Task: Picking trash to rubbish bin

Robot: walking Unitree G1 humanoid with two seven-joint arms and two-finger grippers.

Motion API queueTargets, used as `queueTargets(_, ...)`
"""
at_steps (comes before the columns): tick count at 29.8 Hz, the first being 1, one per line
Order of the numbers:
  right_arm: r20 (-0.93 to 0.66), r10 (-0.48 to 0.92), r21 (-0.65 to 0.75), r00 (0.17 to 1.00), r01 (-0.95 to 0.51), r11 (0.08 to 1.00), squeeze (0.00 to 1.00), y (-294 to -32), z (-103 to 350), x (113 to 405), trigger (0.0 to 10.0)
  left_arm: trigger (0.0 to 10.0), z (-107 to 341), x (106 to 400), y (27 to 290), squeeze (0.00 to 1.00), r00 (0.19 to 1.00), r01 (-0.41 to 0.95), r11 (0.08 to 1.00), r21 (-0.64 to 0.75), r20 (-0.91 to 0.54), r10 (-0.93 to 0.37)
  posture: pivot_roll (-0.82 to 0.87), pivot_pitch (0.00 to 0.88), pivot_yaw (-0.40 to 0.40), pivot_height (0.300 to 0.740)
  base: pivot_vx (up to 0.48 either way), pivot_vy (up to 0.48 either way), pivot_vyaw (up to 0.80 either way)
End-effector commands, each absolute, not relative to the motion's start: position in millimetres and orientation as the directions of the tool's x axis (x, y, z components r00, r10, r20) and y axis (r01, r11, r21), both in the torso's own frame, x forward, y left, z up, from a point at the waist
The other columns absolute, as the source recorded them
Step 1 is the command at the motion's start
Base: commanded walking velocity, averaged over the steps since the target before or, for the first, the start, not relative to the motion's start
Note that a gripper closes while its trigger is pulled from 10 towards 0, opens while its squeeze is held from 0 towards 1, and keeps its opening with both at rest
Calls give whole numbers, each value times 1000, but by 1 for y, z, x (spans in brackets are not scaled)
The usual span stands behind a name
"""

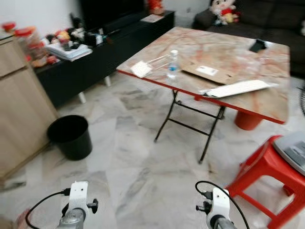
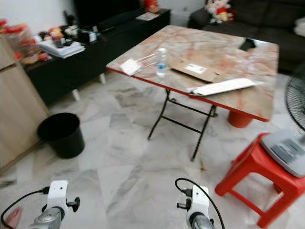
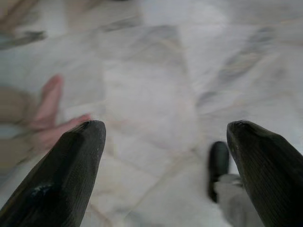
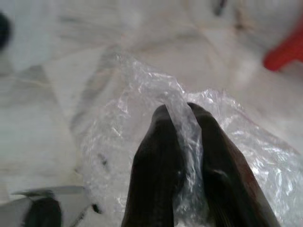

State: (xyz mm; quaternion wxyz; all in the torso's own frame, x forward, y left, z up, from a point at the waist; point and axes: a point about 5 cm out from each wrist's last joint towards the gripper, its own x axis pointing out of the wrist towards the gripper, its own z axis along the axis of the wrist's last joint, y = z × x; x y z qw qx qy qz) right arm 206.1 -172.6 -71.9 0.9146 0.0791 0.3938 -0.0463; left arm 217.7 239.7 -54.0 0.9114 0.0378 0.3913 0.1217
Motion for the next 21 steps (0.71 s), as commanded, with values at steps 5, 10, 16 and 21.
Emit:
queueTargets(5,-729,-33,134,683,190,973,0,-175,-71,207,10000,10000,-56,214,240,0,650,-211,964,163,-713,263,-5,0,19,740,308,0,120)
queueTargets(10,-719,-33,93,694,144,985,0,-176,-69,211,10000,10000,-59,210,239,0,639,-196,966,171,-725,258,-9,0,28,740,355,0,480)
queueTargets(16,-728,-39,100,685,163,982,0,-176,-70,210,10000,10000,-62,205,240,0,629,-194,965,174,-733,258,-8,0,27,740,377,0,267)
queueTargets(21,-723,-35,63,690,117,991,0,-176,-70,210,10000,10000,-63,203,239,0,625,-193,966,174,-737,258,-9,0,27,740,381,0,159)
